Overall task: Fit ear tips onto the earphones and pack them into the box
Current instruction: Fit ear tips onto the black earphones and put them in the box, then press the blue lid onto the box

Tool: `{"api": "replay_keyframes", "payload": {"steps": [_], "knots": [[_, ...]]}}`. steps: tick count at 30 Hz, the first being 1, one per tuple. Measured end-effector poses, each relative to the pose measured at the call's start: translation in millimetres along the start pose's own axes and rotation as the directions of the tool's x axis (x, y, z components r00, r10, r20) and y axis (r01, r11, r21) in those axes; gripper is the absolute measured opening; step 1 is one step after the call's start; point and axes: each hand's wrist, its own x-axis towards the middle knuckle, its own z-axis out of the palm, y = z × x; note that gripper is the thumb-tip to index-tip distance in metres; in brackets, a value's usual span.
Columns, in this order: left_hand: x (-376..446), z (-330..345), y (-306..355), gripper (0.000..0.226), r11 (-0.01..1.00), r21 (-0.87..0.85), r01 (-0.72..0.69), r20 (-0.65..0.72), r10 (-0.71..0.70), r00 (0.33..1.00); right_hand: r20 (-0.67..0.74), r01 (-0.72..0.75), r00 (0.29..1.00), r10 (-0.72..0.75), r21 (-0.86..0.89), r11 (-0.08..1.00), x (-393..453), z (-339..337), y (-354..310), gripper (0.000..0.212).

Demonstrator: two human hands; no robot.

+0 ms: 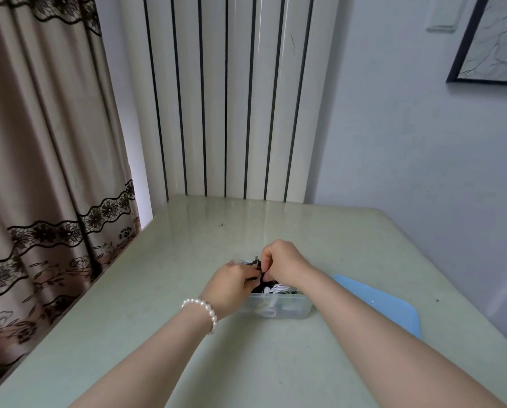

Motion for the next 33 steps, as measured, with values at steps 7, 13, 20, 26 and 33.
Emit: {"api": "replay_keyframes", "payload": {"steps": [7, 13, 20, 26, 33], "knots": [[14.7, -13.1, 12.1, 0.019, 0.986, -0.017, 0.163, -0.085, -0.164, 0.983, 0.001, -0.064, 0.997, 0.079, 0.592, 0.804, -16.3, -15.1, 20.5, 0.02], [21.3, -4.7, 23.7, 0.049, 0.985, 0.172, 0.026, 0.141, -0.051, 0.989, -0.334, 0.054, 0.921, 0.2, 0.618, 0.785, -40.7, -55.0, 73.1, 0.025], [30.4, 13.4, 35.6, 0.054, 0.932, 0.357, -0.064, 0.482, -0.125, 0.867, -0.257, -0.243, 0.925, 0.282, 0.172, 0.955, -67.7, -37.7, 148.1, 0.014], [30.4, 16.7, 35.2, 0.07, 0.865, 0.485, -0.132, 0.552, -0.186, 0.813, -0.074, -0.172, 0.982, 0.173, 0.015, 0.985, -87.0, -21.6, 163.9, 0.037], [31.2, 19.3, 34.6, 0.076, 0.873, 0.479, -0.096, 0.536, -0.204, 0.819, -0.335, -0.089, 0.94, 0.062, -0.066, 0.994, -93.2, 16.6, 160.6, 0.009]]}}
